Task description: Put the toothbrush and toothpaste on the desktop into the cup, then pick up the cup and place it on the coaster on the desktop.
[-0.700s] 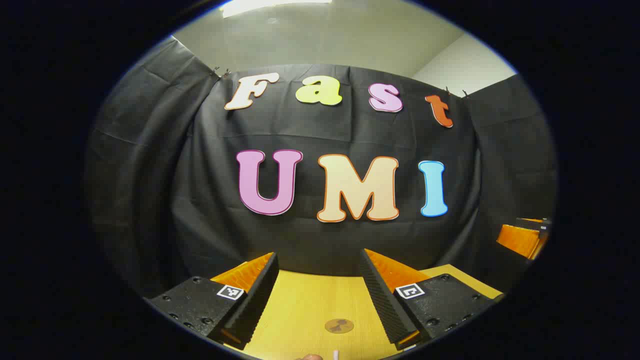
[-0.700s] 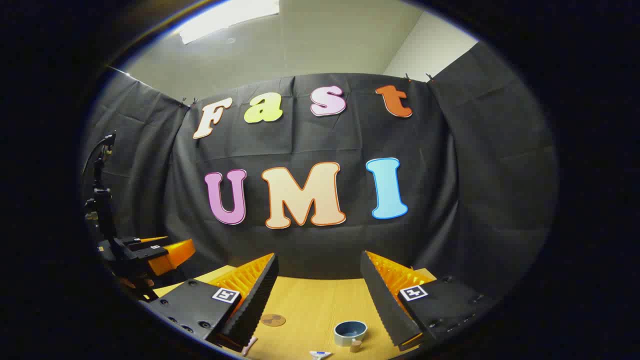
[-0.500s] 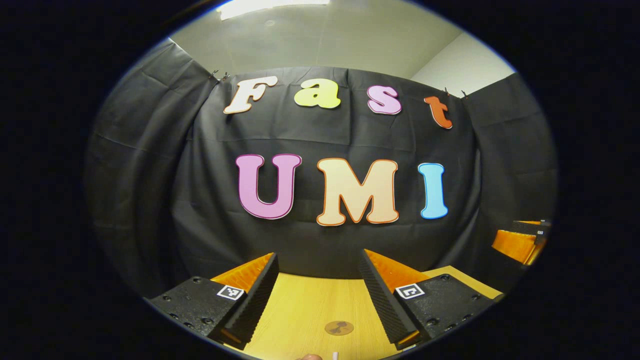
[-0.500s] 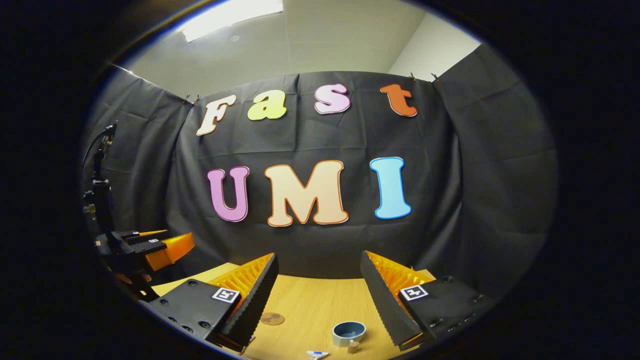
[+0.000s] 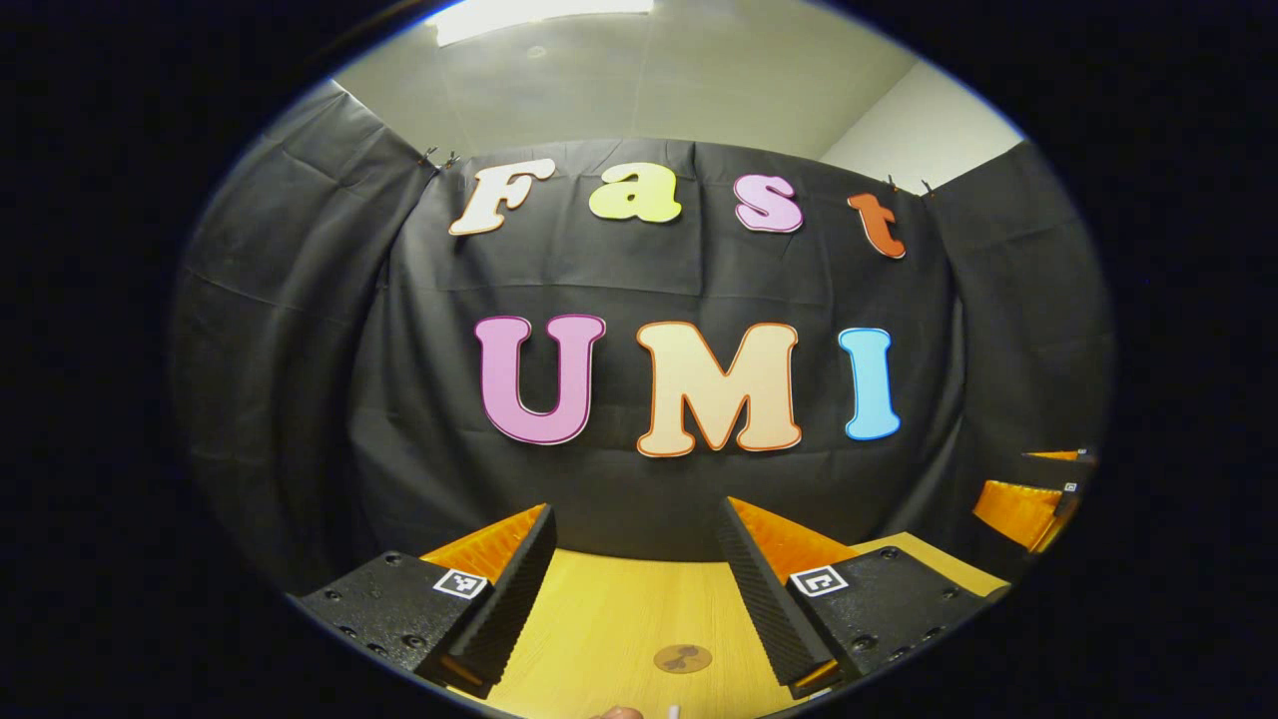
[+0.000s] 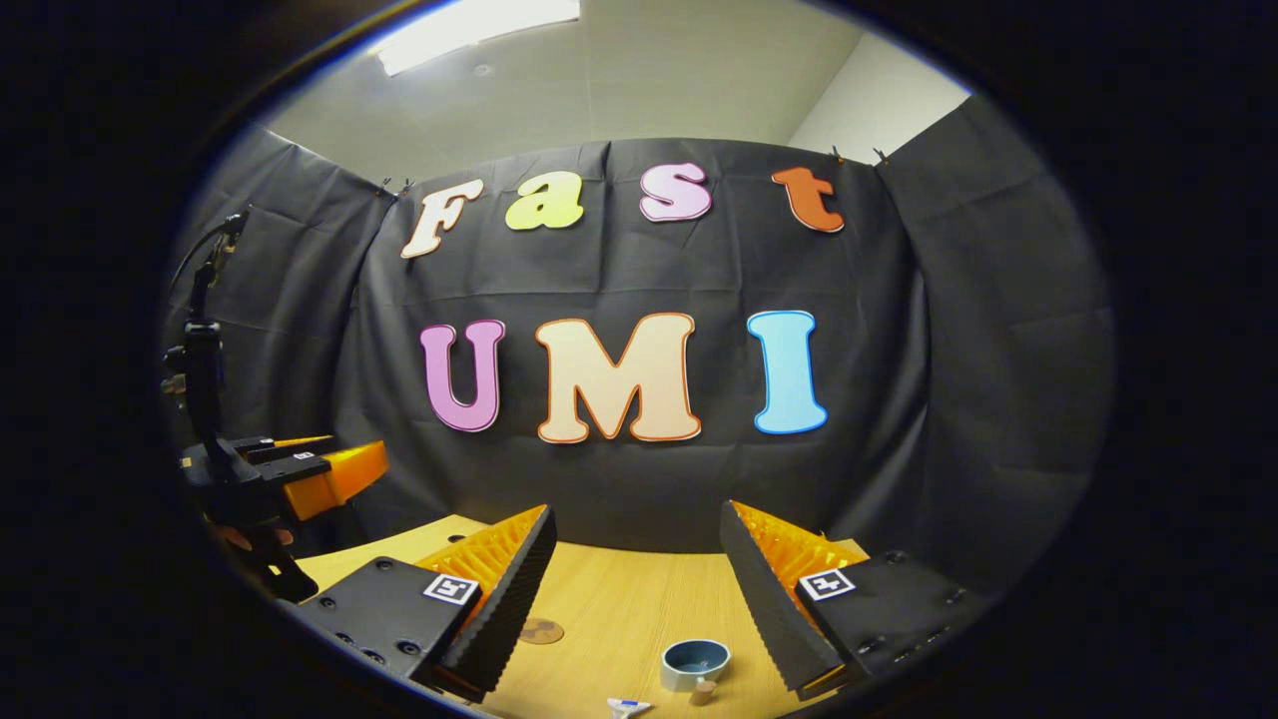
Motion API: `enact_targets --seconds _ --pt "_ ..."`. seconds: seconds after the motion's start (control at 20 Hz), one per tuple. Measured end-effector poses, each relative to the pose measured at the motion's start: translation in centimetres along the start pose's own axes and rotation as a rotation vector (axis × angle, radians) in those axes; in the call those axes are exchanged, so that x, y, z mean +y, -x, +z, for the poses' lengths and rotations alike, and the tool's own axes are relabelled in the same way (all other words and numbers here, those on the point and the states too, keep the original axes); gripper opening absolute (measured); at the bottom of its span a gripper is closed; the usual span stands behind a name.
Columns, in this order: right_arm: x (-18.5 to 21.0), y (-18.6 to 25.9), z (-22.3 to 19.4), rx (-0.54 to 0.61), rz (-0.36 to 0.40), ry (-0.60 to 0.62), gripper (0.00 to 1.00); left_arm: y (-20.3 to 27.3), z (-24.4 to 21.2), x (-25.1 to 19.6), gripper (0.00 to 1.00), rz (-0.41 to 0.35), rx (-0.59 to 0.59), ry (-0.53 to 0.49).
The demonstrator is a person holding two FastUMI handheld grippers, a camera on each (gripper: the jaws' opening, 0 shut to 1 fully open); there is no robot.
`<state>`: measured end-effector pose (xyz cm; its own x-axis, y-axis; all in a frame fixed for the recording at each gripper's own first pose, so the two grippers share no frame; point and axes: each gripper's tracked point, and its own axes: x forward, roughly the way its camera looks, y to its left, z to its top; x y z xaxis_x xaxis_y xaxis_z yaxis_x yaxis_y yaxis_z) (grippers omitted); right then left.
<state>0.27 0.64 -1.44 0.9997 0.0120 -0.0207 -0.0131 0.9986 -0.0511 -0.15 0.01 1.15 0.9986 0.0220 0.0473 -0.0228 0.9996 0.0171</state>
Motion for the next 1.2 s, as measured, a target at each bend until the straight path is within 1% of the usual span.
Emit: enact_targets --seconds 0.1,0.25,0.55,0.7,0.8,1.2 --pt "-0.4 0.0 -1.0 0.022 -0.013 0.012 1.00 0.2 -0.5 0.2 0.94 0.007 0.010 -0.007" --pt "-0.1 0.3 -2.7 0.072 0.001 -0.007 1.00 0.4 -0.6 0.3 0.94 0.003 0.018 -0.008" --pt "-0.6 0.7 -11.3 0.314 0.011 -0.056 1.00 0.6 -1.9 1.0 0.94 0.009 0.043 -0.032" --pt "-0.7 1.2 -15.6 0.428 0.011 -0.050 1.00 0.9 -2.6 1.5 0.94 0.021 0.062 -0.031" --pt "-0.1 1.7 -18.6 0.512 0.024 -0.048 1.00 1.1 -3.0 1.9 0.94 0.032 0.072 -0.032" --pt "0.4 4.2 -28.4 0.810 0.052 0.001 1.00 2.0 -5.0 4.7 0.94 0.085 0.139 -0.064"
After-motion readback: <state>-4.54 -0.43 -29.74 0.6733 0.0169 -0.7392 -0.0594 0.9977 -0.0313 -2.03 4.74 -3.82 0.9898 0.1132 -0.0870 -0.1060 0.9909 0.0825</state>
